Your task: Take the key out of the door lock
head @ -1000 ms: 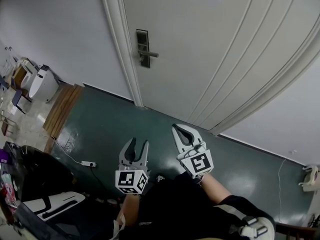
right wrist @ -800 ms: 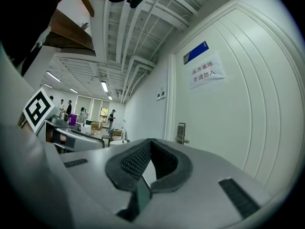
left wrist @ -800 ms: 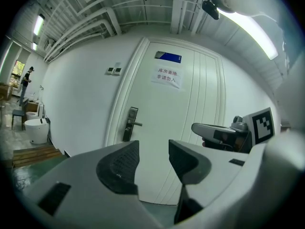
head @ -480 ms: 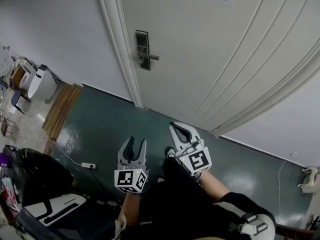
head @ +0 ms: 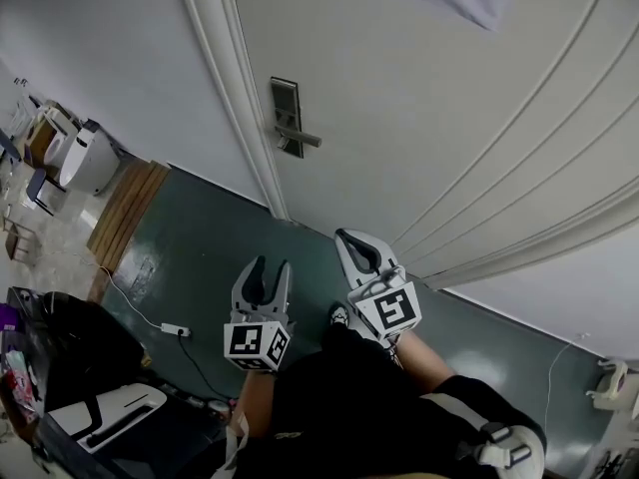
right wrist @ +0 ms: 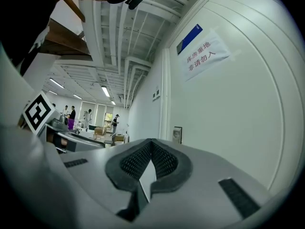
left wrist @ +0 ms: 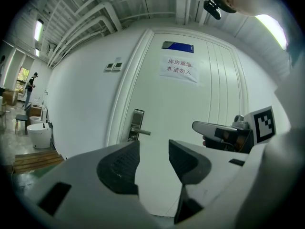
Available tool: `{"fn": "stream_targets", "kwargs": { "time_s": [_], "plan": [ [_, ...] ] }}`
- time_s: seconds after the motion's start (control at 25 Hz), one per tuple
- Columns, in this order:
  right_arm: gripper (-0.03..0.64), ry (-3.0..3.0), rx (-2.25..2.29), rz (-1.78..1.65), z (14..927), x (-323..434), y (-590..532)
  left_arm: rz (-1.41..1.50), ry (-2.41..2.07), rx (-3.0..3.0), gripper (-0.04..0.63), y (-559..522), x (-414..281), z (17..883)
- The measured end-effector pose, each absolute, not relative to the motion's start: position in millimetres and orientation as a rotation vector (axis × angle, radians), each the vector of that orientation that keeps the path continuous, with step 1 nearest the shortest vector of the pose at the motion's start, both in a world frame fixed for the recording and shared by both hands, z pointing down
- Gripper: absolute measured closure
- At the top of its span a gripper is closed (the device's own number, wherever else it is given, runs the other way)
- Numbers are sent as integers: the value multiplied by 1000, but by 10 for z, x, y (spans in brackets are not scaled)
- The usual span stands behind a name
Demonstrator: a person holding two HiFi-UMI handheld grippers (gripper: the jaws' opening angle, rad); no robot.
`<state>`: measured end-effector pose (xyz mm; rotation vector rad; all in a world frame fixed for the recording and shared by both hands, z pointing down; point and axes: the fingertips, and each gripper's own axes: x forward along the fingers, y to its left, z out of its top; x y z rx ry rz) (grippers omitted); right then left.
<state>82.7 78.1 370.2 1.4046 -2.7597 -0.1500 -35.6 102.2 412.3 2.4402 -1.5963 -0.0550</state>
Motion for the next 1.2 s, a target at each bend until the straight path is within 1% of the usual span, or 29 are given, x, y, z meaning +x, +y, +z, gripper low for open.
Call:
{"fn": "stream_targets", "kwargs": {
  "time_s": [0.2,0.44,0.72,0.88,1.2],
  "plan": [
    [609,-2797,1359,-103,3747,883,416,-46,-1578,2423,417,662,-163,4181],
    [609,-2826,1328,-23,3839,933,53,-46,-1597,2363,417,381,-84,4255],
    [609,-2871,1302,-24,3883,770,-362,-40,-1622,2348,417,7,-272,4304],
    [609,-2866,1308,-30,3931,588,-696,-67,-1595,2347,417,-385,-457,4371],
    [609,-2737,1516,-18,3944,443,-1333,-19,-1337,2489,417,-1276,-570,4350]
  ]
}}
